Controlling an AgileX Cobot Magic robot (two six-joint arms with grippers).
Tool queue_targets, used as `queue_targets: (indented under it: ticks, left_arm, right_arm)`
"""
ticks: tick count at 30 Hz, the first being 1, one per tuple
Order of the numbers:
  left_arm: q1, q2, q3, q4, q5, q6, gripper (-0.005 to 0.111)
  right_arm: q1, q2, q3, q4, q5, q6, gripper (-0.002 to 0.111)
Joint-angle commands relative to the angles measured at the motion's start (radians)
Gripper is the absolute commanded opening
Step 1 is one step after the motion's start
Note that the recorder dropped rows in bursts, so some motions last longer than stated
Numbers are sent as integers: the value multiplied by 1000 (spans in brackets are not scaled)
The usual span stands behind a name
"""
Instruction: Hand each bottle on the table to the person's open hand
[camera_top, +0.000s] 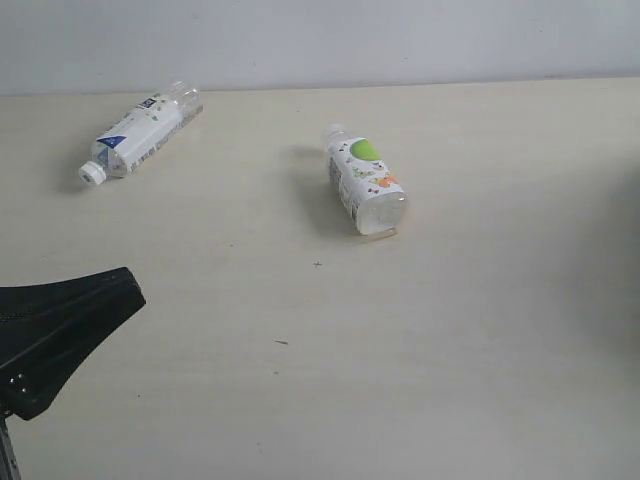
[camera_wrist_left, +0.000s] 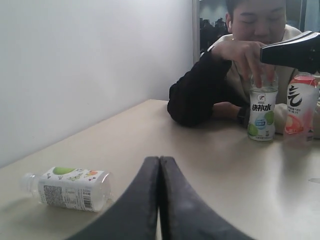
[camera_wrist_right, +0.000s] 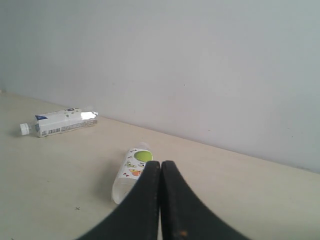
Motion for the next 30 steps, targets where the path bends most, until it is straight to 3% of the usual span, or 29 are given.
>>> queue_targets:
  ticks: [1, 27, 30]
  left_arm:
    - [3, -7, 3, 5, 2, 25, 1]
    - [3, -7, 3, -4, 28, 24, 1]
    - [3, -7, 3, -135, 57, 56, 1]
  right_arm:
    - [3, -5, 4, 4, -6, -2, 0]
    - [3, -5, 4, 4, -6, -2, 0]
    - [3, -5, 4, 4, -6, -2, 0]
